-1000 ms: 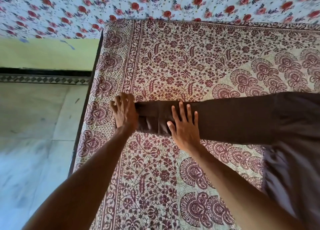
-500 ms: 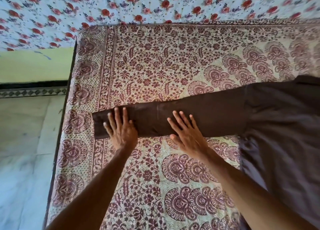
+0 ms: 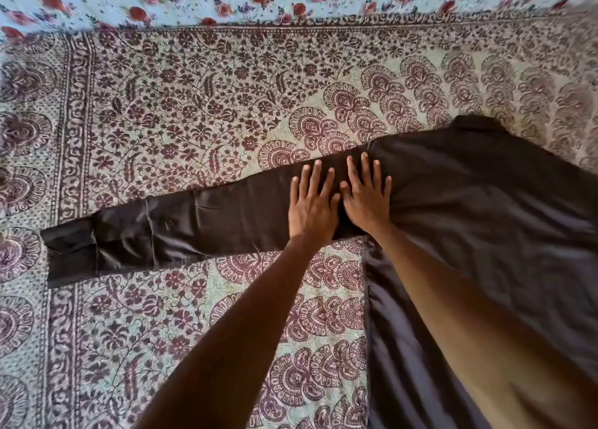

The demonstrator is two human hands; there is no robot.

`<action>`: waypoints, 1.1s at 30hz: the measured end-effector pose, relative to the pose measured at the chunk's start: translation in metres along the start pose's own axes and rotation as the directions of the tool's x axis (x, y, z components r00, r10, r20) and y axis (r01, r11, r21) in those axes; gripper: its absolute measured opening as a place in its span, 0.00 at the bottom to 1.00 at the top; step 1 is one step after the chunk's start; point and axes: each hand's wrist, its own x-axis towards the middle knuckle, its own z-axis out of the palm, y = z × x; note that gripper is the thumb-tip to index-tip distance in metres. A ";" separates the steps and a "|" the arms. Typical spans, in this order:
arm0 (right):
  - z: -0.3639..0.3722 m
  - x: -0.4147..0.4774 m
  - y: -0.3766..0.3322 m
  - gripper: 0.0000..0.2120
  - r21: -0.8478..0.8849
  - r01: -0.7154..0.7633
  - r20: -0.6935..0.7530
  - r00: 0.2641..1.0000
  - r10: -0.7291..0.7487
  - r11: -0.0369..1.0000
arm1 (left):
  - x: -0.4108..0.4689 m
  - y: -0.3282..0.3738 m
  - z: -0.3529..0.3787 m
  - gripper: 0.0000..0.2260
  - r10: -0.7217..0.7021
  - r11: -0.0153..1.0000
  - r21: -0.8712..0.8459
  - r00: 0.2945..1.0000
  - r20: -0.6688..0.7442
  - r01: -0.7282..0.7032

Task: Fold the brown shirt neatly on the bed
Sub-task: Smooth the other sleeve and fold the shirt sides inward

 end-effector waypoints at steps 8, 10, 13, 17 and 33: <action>0.005 -0.010 -0.014 0.27 -0.112 -0.100 -0.107 0.990 0.088 0.989 | -0.108 -0.181 -0.059 0.30 -0.438 0.874 0.116 0.868 -0.232 0.472; -0.002 -0.019 -0.045 0.27 -0.092 -0.106 -0.167 0.982 0.089 0.990 | -0.116 -0.209 -0.071 0.29 -0.526 0.830 0.069 0.817 -0.238 0.554; 0.012 -0.054 -0.126 0.26 0.095 0.105 -0.105 0.990 -0.095 0.990 | -0.109 -0.204 -0.071 0.28 -0.540 0.827 0.031 0.808 -0.234 0.561; 0.045 -0.088 -0.176 0.29 0.082 0.167 0.038 0.985 -0.170 0.983 | -0.120 -0.204 -0.067 0.27 -0.399 0.898 0.120 0.899 -0.180 0.423; -0.044 -0.181 -0.121 0.10 0.650 -0.121 -0.010 0.986 0.168 0.750 | -0.162 -0.150 -0.157 0.10 -0.369 0.862 -0.354 0.928 0.052 0.363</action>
